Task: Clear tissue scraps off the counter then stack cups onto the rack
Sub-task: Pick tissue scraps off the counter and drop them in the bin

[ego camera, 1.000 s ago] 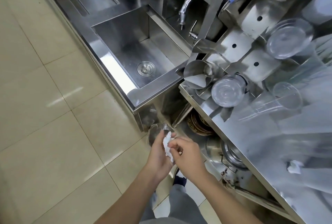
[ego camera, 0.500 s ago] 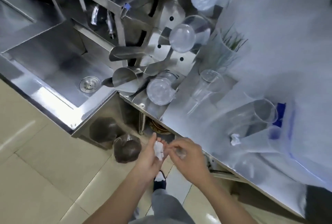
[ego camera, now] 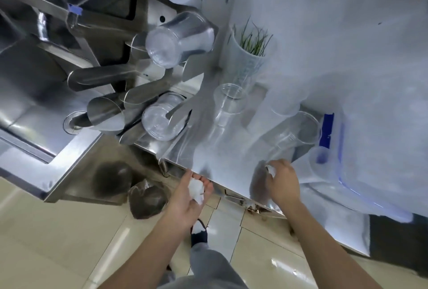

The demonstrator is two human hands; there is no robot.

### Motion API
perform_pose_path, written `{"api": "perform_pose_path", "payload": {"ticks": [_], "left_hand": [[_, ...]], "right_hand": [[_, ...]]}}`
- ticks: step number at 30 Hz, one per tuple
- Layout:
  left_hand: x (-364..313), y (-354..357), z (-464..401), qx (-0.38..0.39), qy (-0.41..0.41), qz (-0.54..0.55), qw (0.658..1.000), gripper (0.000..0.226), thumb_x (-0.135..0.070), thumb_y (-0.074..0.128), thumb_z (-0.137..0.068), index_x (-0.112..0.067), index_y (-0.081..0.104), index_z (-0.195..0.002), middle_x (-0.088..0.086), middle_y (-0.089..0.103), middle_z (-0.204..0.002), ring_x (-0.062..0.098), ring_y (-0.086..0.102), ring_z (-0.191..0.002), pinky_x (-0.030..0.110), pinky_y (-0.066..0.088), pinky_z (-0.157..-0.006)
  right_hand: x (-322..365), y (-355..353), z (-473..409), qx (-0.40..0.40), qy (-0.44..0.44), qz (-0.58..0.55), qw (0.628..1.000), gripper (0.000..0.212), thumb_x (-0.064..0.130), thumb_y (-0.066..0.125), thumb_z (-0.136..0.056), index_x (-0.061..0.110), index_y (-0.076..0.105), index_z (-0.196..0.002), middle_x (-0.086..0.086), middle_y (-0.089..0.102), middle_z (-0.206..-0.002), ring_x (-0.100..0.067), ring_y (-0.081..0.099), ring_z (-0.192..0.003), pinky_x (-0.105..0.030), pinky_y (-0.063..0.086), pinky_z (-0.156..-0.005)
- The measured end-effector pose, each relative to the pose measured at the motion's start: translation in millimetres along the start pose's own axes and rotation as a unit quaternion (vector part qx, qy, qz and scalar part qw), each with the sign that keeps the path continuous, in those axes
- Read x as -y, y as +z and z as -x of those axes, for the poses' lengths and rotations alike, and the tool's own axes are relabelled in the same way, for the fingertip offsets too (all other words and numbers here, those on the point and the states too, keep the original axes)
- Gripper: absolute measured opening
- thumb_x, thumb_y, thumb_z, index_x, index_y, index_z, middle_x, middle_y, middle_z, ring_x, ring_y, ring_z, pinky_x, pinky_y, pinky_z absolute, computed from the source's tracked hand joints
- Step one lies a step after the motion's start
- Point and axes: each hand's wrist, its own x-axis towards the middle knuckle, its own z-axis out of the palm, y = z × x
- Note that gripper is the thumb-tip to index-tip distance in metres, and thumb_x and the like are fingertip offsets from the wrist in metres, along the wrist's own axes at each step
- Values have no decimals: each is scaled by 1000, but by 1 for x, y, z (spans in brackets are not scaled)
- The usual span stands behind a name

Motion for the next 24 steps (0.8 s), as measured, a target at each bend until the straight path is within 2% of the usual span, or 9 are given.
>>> {"api": "perform_pose_path", "payload": {"ticks": [4,8,11,14,17,22,24], "left_hand": [[-1,-1,-1,-3,8,9,1000,28,-31,62,-97,-5,64,-89,6,69,-64,17,65,-63,29,64,-57],[-2,1,3,13,10,26,1000,30,-32,58,-100,-5,63,-87,5,70,-61,16,69,-58,31,63,-68],[-5,-1,4,9,14,34,999,31,-31,57,-101,-3,63,-88,7,72,-62,17,71,-55,31,64,-65],[-12,-12,3,-5,22,49,999,30,-31,60,-99,-3,62,-87,7,70,-62,19,71,-58,33,65,-59],[-22,-28,5,-4,30,78,996,30,-31,60,-99,-6,60,-83,5,66,-62,19,66,-61,32,63,-57],[-42,-57,12,-6,60,126,990,19,-26,68,-88,-10,59,-83,3,60,-67,17,60,-64,27,60,-57],[-51,-76,14,-16,65,155,986,20,-27,63,-90,-10,59,-83,3,60,-67,17,59,-65,25,58,-58]], "right_hand": [[0,9,-6,3,13,-3,1000,38,-11,57,-80,6,71,-111,-16,65,-116,-36,62,-103,-33,48,-87],[-2,11,-9,9,24,-9,1000,34,-9,56,-81,3,70,-109,-19,66,-114,-37,61,-104,-31,43,-86],[2,11,-12,15,33,-20,999,27,-5,57,-81,5,70,-103,-18,67,-108,-36,62,-99,-28,37,-77],[20,10,-9,-2,19,-51,999,22,-3,60,-77,6,71,-95,-18,72,-95,-36,65,-90,-33,46,-77],[51,13,2,-6,-2,-103,995,21,-2,63,-76,10,72,-91,-11,75,-87,-30,69,-83,-32,51,-77],[99,27,23,41,-63,-138,988,17,7,67,-78,19,69,-90,1,71,-84,-19,66,-74,-22,44,-66],[118,34,33,63,-106,-146,982,20,6,69,-78,24,64,-85,6,65,-78,-11,60,-67,-17,42,-62]]}}
